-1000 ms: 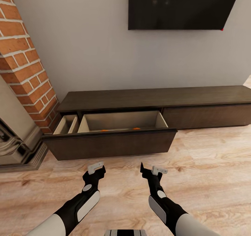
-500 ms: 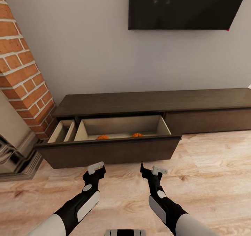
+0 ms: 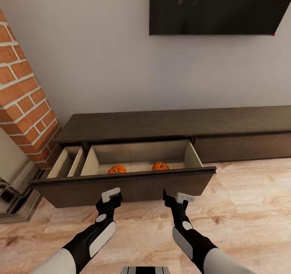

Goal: Place each of the two pumpkins and all three candles from the living room inside a cabinet in the living room (use any cabinet), then make sure every cabinet is closed, and position the cauldron so it is next to a table in the living room.

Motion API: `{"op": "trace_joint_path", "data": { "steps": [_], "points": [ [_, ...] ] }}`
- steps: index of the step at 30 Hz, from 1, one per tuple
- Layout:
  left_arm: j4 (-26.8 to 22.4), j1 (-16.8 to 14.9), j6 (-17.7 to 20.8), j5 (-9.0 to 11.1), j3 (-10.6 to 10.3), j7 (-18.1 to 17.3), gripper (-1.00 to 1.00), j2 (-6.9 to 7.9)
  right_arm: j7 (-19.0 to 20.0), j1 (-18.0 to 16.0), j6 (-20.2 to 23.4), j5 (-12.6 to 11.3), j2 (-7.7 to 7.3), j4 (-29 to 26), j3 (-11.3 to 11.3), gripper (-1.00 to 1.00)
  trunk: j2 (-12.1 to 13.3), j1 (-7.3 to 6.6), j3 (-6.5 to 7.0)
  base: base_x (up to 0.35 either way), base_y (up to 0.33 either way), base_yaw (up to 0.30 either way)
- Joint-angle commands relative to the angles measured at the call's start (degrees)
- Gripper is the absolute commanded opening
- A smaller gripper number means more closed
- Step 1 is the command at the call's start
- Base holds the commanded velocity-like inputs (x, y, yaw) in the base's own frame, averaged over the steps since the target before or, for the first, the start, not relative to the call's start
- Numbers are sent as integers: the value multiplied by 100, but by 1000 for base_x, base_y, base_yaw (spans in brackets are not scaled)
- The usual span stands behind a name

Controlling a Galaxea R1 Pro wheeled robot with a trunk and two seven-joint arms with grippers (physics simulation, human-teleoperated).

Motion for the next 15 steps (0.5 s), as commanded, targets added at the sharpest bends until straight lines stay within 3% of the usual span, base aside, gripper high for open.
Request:
{"op": "trace_joint_path", "data": {
  "steps": [1, 15],
  "points": [
    [-5, -9, -42, 61, -45, 36, 100, 8, -40, -7, -28, -42, -4, 1, 49, 100, -2, 0, -5, 73, 0, 0],
    [-5, -6, -42, 62, -38, 29, 100, 6, -41, -7, -28, -45, -4, 1, 49, 100, -2, 0, -5, 102, 0, 0]
  ]
}}
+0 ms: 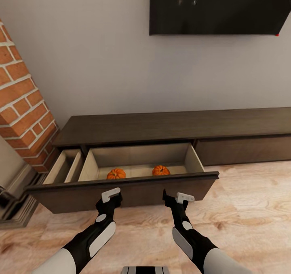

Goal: Place each of the two pumpkins and all three candles from the living room inside a cabinet in the living room (use any cabinet), then make sure every cabinet is closed, and position the cauldron so it is next to a table in the living room.

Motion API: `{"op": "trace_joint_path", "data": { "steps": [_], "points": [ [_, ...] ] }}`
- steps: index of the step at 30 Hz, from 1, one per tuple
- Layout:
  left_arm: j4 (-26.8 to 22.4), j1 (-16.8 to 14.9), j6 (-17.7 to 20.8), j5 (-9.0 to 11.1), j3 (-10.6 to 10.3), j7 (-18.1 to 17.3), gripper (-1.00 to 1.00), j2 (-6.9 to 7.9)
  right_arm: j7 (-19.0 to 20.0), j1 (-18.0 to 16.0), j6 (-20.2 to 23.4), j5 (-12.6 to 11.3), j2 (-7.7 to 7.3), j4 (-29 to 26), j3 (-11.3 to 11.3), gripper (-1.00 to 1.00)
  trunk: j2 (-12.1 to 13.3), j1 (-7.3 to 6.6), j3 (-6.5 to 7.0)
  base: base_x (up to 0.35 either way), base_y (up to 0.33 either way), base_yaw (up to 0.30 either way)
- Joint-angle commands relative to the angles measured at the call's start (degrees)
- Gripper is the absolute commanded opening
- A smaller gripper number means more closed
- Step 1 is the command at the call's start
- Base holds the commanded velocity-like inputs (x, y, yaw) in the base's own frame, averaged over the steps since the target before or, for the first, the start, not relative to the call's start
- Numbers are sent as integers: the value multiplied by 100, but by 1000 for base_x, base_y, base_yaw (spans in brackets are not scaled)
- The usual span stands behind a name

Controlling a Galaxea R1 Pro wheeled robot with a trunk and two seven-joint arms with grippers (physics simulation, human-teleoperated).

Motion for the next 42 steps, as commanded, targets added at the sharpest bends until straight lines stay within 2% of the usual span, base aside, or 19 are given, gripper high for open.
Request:
{"op": "trace_joint_path", "data": {
  "steps": [1, 11, 15, 23, 40, 42],
  "points": [
    [-5, -9, -42, 60, -44, 36, 100, 9, -40, -7, -28, -39, -4, 1, 49, 100, -2, 0, -5, 86, 0, 0],
    [-14, -9, -46, 60, -44, 44, 100, 7, -39, -7, -28, -40, -4, 1, 49, 100, -2, 0, -5, 49, 0, 0],
    [-14, -11, -49, 60, -44, 44, 100, 10, -39, -7, -28, -39, -4, 1, 49, 100, -7, 10, -93, 1, 0, 0],
    [-14, -11, -50, 60, -44, 44, 100, 10, -38, -7, -28, -34, -4, 1, 49, 100, -7, 10, -93, 0, 0, 0],
    [-14, -11, -50, 60, -44, 44, 100, 10, -35, -7, -28, -32, -4, 1, 49, 100, -30, 54, -470, 0, 0, 0],
    [-14, -10, -50, 60, -44, 44, 100, 10, -35, -7, -28, -32, -4, 1, 49, 100, -30, 54, -470, 0, 0, 0]
  ]
}}
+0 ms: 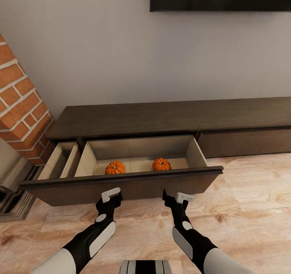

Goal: Place each of the two pumpkins and all three candles from the living room inside a cabinet in the living room (use any cabinet), then make sure every cabinet is closed, and position the cauldron so it is next to a table in the living room.

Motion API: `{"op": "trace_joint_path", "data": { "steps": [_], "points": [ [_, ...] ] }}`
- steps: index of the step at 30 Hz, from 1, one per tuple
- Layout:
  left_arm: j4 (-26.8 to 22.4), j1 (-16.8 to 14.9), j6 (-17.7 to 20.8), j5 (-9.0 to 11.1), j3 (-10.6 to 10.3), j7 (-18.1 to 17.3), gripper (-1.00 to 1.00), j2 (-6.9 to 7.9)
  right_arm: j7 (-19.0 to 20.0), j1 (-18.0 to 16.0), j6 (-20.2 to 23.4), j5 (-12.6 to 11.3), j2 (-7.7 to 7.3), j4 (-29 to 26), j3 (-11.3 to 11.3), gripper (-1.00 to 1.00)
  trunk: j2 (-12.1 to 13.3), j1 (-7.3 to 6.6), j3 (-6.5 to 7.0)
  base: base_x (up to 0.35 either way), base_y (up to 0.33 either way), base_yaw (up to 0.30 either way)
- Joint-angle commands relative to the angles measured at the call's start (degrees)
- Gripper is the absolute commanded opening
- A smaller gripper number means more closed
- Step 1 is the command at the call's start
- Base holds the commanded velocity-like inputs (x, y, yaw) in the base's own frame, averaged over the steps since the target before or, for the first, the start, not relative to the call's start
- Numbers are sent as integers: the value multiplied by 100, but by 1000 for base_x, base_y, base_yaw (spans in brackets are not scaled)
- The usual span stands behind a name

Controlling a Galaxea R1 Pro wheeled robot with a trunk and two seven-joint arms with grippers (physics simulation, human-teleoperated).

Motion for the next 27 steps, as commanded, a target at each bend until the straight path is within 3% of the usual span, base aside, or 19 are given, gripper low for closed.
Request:
{"op": "trace_joint_path", "data": {
  "steps": [1, 15, 27],
  "points": [
    [-6, -8, -42, 60, -44, 36, 100, 8, -41, -7, -28, -41, -4, 1, 48, 100, -2, -1, -4, 0, 0, 0],
    [-4, -8, -33, 60, -44, 30, 100, 8, -41, -7, -28, -41, -4, 1, 48, 100, -2, -1, -4, 87, 0, 0],
    [3, -9, -33, 60, -44, 27, 100, 8, -41, -7, -28, -41, -4, 0, 48, 100, -2, -1, -4, 234, 0, 0]
  ]
}}
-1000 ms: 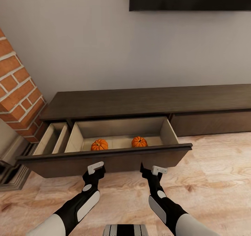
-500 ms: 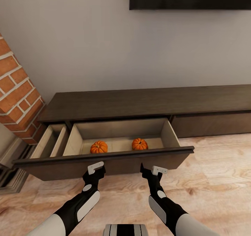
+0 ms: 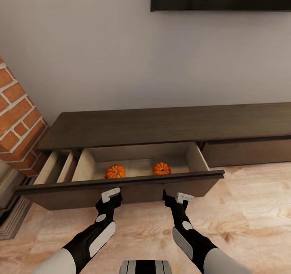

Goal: Place each of the two pumpkins and all three candles from the living room inside a cabinet in the living room (use any cabinet), then make sure every cabinet is closed, and position the cauldron so it is next to a table in the living room.

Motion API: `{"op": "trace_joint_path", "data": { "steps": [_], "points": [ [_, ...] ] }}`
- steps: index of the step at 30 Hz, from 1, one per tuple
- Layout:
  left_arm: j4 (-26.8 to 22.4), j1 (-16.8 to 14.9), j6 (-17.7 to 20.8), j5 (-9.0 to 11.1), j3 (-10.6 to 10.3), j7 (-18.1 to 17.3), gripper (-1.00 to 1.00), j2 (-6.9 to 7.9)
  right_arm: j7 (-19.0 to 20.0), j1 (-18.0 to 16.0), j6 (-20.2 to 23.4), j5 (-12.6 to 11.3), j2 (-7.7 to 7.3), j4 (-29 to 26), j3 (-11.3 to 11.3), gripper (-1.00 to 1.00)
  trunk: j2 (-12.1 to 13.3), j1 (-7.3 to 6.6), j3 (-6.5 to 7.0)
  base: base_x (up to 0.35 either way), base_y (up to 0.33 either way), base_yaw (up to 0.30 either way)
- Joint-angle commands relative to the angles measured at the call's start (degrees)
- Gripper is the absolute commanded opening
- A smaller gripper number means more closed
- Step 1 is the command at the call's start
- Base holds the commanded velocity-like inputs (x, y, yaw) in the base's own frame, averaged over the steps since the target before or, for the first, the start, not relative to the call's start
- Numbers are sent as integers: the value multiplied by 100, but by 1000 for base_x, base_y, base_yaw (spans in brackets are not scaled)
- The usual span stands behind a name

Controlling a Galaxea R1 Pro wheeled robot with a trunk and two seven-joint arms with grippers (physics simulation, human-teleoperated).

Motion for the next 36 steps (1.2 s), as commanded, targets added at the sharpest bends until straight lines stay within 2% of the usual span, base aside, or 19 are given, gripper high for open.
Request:
{"op": "trace_joint_path", "data": {
  "steps": [1, 22, 36],
  "points": [
    [-7, -9, -38, 45, -48, 36, 100, 8, -42, -7, -28, -41, -4, 1, 49, 100, -2, 2, -4, 295, 0, 0],
    [-9, -9, -38, 45, -48, 36, 100, 13, -43, -7, -28, -41, -4, 1, 49, 100, -2, 2, -4, 282, 0, 0],
    [-12, -10, -38, 45, -47, 36, 100, 14, -42, -7, -28, -41, -4, 1, 49, 100, -2, 2, -4, 118, 0, 0]
  ]
}}
